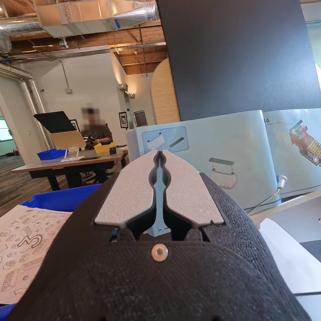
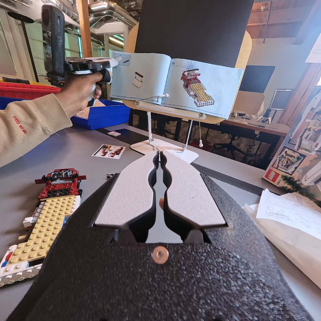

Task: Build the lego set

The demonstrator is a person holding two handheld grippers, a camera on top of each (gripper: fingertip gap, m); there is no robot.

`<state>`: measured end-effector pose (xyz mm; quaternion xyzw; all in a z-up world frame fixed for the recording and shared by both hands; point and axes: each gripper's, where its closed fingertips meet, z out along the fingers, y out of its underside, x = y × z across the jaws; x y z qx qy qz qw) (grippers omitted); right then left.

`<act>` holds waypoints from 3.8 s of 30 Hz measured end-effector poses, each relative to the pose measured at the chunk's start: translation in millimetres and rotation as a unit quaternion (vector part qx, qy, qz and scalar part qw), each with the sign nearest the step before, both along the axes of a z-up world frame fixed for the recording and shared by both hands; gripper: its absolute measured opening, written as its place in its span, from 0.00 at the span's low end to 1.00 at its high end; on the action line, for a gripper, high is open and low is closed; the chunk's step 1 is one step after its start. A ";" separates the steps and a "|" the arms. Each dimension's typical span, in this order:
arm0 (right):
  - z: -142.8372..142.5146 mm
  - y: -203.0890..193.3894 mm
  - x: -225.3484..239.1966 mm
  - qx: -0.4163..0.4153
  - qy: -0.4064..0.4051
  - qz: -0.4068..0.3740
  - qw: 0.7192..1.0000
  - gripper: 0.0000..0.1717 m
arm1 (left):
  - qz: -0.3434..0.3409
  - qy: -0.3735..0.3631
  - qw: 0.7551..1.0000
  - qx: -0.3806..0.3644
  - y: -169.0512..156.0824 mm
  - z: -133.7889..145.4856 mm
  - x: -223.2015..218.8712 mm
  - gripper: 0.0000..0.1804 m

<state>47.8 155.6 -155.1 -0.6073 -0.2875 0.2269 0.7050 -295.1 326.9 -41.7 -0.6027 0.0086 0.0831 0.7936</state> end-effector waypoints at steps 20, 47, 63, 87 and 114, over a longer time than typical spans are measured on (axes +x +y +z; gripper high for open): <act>-3.2 2.2 0.2 -0.005 -0.012 -0.004 1.000 0.02 | -0.042 0.024 0.999 -0.005 3.3 -8.4 32.8 0.00; 49.3 -14.5 22.7 0.082 -0.020 -0.019 0.996 0.01 | -0.081 0.142 0.762 -0.627 -235.1 -159.9 -184.5 0.03; 19.5 -21.9 -6.2 0.065 -0.066 0.018 0.996 0.00 | -0.031 -0.019 0.694 -0.719 -249.9 -256.8 -208.4 0.04; 6.6 -45.3 -35.0 0.065 -0.103 0.074 0.990 0.00 | -0.331 -0.394 0.813 -0.273 -257.4 -79.2 -127.3 0.03; -66.6 -83.8 -23.8 -0.042 -0.503 0.394 0.768 0.15 | -0.566 -0.212 0.750 -0.270 -275.3 -123.2 201.4 0.10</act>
